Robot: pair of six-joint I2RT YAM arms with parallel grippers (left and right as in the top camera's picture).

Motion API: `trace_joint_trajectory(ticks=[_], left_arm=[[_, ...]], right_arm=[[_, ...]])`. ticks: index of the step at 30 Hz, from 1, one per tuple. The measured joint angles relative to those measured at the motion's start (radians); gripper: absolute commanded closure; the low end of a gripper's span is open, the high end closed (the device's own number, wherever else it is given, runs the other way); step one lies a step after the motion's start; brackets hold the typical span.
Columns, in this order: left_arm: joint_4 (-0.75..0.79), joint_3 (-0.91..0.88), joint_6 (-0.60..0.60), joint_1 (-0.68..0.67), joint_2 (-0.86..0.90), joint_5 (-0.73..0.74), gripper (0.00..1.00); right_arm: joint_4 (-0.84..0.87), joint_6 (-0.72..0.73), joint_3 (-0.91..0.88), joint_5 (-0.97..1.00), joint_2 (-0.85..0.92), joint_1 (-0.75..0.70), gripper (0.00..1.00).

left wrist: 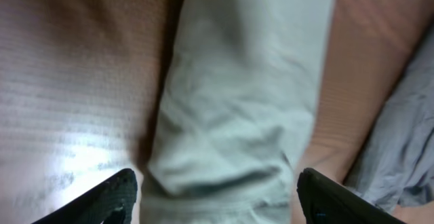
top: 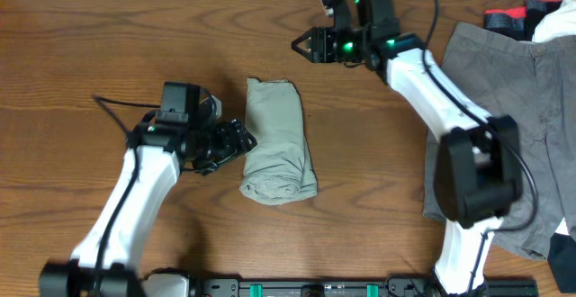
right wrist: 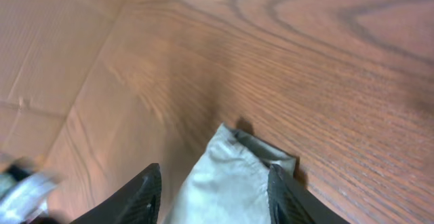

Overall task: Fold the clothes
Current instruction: 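Release the bundle and withdraw the right gripper to the upper right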

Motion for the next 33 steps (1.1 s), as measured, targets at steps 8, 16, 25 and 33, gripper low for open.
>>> trace_joint_trajectory(ticks=[8, 16, 25, 33], left_arm=[[0.145, -0.005, 0.078, 0.002, 0.253, 0.108, 0.2], [0.219, -0.005, 0.13, 0.002, 0.371, 0.26, 0.77], [0.225, -0.004, 0.145, 0.018, 0.388, 0.306, 0.94], [0.225, 0.032, 0.175, 0.189, 0.277, 0.313, 0.94]], right_arm=[[-0.183, -0.159, -0.001, -0.003, -0.041, -0.007, 0.49], [-0.273, -0.257, -0.001, 0.011, -0.041, -0.013, 0.49], [-0.28, -0.276, -0.001, 0.015, -0.041, -0.013, 0.49], [-0.294, -0.28, -0.001, 0.016, -0.041, -0.015, 0.5]])
